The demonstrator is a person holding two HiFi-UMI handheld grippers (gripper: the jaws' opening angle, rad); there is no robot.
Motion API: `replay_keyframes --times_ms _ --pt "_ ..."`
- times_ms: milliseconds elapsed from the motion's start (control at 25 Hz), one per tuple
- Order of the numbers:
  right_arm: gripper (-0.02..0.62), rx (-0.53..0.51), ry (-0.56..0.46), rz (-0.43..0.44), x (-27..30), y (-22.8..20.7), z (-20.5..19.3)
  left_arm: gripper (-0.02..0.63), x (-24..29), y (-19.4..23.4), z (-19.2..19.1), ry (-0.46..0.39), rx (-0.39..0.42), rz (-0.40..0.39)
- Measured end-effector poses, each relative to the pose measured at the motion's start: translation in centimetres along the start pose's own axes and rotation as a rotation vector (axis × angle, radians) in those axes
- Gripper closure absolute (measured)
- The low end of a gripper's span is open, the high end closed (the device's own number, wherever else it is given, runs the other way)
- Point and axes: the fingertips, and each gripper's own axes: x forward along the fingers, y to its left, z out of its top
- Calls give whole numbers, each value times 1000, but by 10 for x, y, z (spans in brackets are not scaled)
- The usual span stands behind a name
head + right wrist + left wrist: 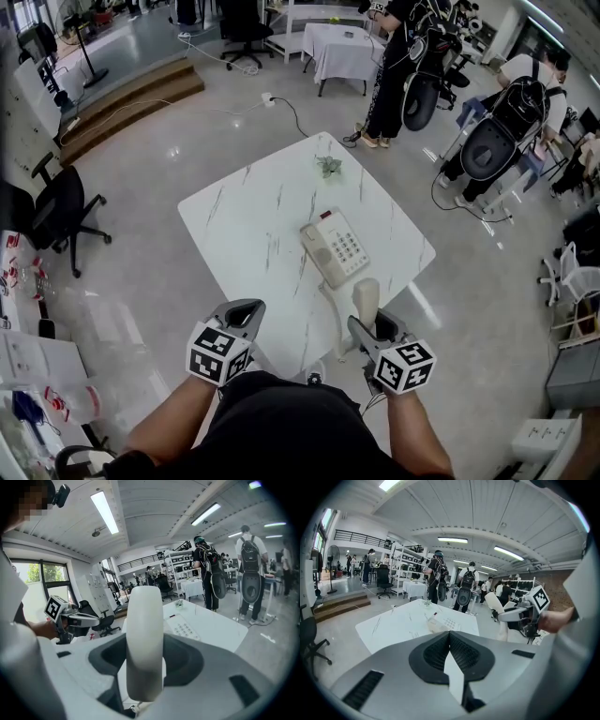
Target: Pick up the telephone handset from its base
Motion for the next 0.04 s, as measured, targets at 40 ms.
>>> replay_keyframes --times_ms 40 --pt "379 1 0 0 1 0 0 601 0 1 1 0 0 0"
